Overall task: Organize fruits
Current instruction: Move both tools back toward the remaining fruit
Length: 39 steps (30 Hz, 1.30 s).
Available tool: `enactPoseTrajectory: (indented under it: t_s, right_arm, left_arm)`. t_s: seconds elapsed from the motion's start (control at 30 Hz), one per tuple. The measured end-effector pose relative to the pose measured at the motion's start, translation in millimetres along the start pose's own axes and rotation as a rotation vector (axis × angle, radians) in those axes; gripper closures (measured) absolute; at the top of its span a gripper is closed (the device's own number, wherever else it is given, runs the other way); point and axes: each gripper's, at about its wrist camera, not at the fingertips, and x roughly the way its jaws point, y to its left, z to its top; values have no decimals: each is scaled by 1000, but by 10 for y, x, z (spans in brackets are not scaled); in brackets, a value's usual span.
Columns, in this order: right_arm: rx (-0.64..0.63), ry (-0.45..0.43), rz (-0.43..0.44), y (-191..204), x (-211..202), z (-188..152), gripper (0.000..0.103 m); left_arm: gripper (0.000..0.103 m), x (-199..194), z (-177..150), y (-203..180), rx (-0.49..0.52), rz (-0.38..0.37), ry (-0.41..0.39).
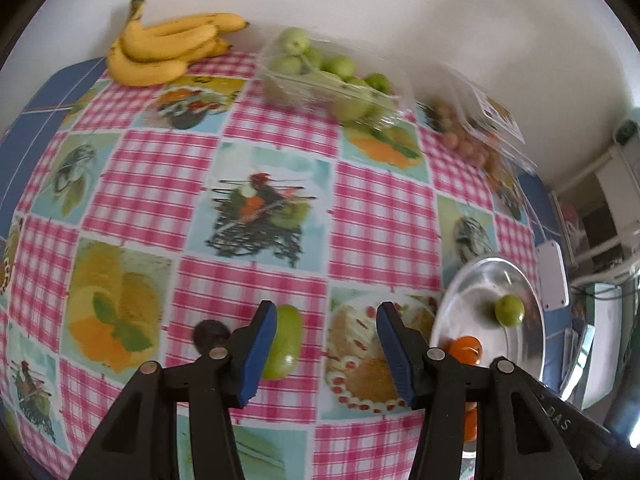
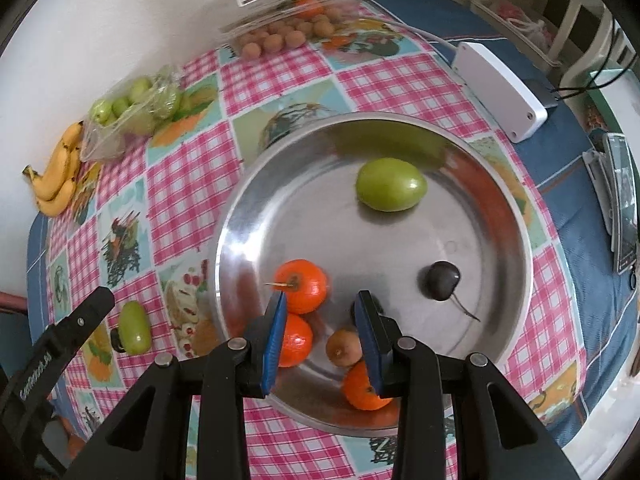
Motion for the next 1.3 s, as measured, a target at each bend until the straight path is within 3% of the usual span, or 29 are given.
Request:
enactPoseTrajectory:
  t_s: [0.13, 0.23, 0.4, 0.53, 0.6, 0.73, 0.83, 0.9, 1.0, 1.3]
  right_arm:
    - [-17, 6, -6, 46, 3, -3, 66]
    - [-17, 14, -20, 56, 29, 6, 47]
    - [-13, 37, -56, 30, 107, 7, 36]
    - [-8, 42, -59, 7, 130, 4, 34]
    - [-8, 39, -61, 10, 129, -1, 23]
    - [-15, 37, -61, 23, 130, -11, 21]
    - [-18, 33, -58, 25, 131, -17, 18]
    - [-10, 26, -47, 25, 128, -13, 7]
    - [-8, 20, -52, 36, 124, -9, 2]
    - [-8, 28, -71, 31, 149, -16, 1]
  left_arm:
    - [42, -14, 18, 92, -28, 17, -7]
    - [34, -2, 15, 124, -37, 35, -1]
    - [25, 63, -5, 155, -40, 71, 25]
    - [17, 98, -15, 147, -27, 99, 30]
    - [15, 111, -19, 146, -24, 110, 28]
    - [13, 148, -32, 156, -25, 127, 34]
    - [0, 157, -38, 172, -27, 139, 28]
    - [0, 146, -39, 174, -22, 148, 14]
    - [0, 142, -40, 167, -7, 159, 6]
    - [0, 129, -41, 179, -1, 175, -2]
